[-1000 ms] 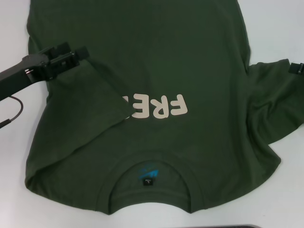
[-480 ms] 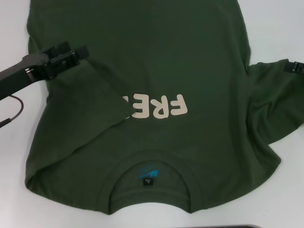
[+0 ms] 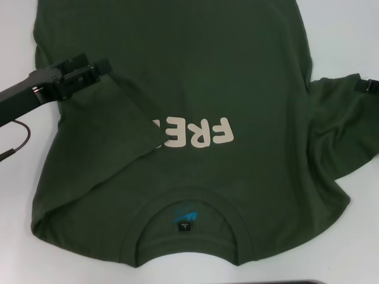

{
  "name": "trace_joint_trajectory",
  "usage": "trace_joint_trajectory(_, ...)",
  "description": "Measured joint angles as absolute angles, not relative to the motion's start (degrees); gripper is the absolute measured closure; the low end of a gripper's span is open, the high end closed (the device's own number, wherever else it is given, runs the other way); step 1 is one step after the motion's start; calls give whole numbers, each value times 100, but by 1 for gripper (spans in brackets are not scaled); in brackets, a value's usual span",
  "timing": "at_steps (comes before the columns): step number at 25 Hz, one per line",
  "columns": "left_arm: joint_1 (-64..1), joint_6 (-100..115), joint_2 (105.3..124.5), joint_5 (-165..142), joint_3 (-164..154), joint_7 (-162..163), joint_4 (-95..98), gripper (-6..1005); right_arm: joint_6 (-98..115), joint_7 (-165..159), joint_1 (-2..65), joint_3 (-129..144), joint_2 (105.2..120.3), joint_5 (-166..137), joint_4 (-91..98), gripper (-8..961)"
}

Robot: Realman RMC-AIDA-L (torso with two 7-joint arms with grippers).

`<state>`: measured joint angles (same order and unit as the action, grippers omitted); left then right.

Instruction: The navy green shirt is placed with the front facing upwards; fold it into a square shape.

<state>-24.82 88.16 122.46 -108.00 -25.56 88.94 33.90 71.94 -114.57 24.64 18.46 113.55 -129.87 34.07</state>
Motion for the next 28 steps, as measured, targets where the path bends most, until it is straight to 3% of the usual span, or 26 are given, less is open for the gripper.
trace_joint_trajectory(3, -2477, 8820, 12251, -10795, -2557, 8894, 3391, 111, 7185, -11466, 2456, 1846, 11355, -13006, 3374, 57)
trace_joint_trajectory(6, -2470, 8822, 12252, -10802, -2553, 8894, 3392, 111, 7184, -11440, 2447, 1845, 11355, -13006, 3334, 264)
trace_joint_trajectory(16, -2461, 8818, 12254, -10811, -2555, 8894, 3393, 111, 7257, -11403, 2423, 1830, 11355, -12982, 3329, 756)
trace_joint_trajectory(22, -2461, 8817, 12261, -10810, -2557, 8894, 3390, 111, 7420, -11363, 2426, 1793, 11354, -12951, 3379, 938)
trace_joint_trajectory(28, -2461, 8844, 12260, -10793, -2557, 8894, 3383, 111, 7704, -11363, 2488, 1798, 11330, -12749, 3394, 926)
